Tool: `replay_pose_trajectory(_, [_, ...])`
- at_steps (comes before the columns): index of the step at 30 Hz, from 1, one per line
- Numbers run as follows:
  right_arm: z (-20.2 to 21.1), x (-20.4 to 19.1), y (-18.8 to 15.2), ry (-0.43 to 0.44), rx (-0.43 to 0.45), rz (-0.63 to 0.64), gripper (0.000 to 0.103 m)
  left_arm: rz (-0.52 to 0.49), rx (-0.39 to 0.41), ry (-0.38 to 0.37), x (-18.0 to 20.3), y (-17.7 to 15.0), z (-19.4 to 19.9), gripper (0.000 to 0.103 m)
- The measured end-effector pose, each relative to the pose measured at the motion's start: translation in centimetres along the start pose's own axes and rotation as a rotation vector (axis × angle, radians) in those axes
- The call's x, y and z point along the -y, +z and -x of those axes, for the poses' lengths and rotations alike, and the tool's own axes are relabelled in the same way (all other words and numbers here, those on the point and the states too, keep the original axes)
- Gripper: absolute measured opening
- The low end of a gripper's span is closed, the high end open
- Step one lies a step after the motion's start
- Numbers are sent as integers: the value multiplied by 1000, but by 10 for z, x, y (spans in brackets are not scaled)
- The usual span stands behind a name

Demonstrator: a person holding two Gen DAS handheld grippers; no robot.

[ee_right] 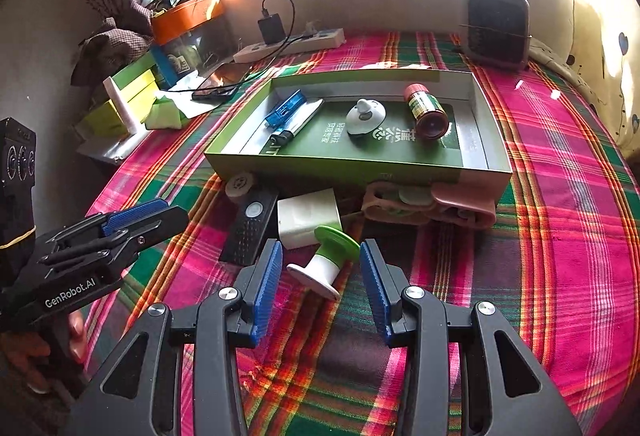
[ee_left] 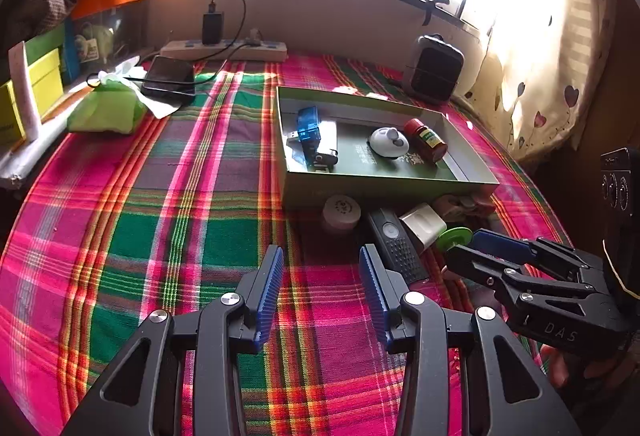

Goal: Organize rigid objects
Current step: 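Reach the left tool to the black remote while the right tool reaches the green-white spool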

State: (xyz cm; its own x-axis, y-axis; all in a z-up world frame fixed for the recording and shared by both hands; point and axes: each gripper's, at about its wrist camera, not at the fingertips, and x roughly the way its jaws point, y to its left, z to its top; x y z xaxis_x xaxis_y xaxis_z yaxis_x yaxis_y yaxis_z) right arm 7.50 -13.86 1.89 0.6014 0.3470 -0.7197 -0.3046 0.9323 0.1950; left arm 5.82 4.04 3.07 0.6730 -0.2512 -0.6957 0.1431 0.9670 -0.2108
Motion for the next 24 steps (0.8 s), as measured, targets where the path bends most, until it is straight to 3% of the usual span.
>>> replay_pose_trajectory(2, [-4,-4,0,-15,-9,12,53,4,-2,1,-2,-1,0,39])
replay_pose_trajectory(21, [-18,1,-4,-103,-50,25,52,8,-58,-73,10,3,-16,42])
replay_pose_trajectory(24, [-17,4,-5,-95,-48,15,45,3,-66,-73,14,4,-19,42])
